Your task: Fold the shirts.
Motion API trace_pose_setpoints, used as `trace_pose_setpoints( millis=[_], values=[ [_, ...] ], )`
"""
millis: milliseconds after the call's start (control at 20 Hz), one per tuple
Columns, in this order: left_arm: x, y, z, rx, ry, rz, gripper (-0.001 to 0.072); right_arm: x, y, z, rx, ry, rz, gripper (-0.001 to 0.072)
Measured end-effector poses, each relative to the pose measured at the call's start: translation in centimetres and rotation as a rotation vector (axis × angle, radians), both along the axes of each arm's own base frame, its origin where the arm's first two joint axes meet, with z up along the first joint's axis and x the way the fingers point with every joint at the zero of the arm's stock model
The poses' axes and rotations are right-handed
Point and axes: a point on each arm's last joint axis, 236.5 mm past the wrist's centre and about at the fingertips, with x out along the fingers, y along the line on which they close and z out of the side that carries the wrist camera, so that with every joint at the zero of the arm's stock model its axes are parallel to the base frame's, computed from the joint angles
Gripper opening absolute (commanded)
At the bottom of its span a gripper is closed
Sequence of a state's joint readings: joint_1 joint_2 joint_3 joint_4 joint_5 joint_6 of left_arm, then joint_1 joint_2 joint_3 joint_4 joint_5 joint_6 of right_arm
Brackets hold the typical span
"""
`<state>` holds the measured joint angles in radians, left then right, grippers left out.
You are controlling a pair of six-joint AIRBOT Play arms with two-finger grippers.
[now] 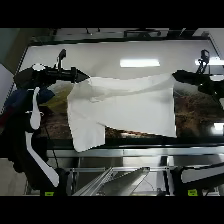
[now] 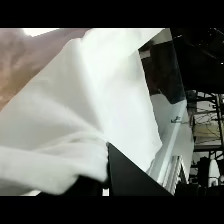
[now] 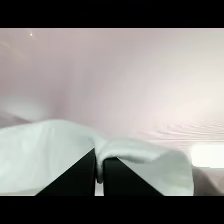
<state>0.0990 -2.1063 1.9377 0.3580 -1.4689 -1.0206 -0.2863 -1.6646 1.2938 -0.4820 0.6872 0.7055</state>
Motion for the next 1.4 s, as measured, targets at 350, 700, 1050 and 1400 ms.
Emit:
trace_pose_setpoints(
  millis=[350, 700, 1050, 1400],
  values=[
    [0.5, 6.8, 1.9, -0.026, 0.032, 0.053, 0.0248, 0.9, -3.4, 2.5, 0.038, -0.021, -0.064, 0.0360],
    [-7.5, 14.8, -0.9, 0.234, 0.263, 0.086, 0.0226, -10.5, -8.1, 0.8, 0.195, 0.272, -0.104, 0.0359],
    [-19.1, 16.9, -10.4, 0.469, 0.552, 0.162, 0.0227, -23.4, -12.3, -5.4, 0.285, 0.482, -0.382, 0.0360],
    [-20.8, 12.8, -14.8, 0.462, 0.542, 0.144, 0.0227, -27.3, -11.9, -6.5, 0.325, 0.519, -0.423, 0.0497]
  ],
)
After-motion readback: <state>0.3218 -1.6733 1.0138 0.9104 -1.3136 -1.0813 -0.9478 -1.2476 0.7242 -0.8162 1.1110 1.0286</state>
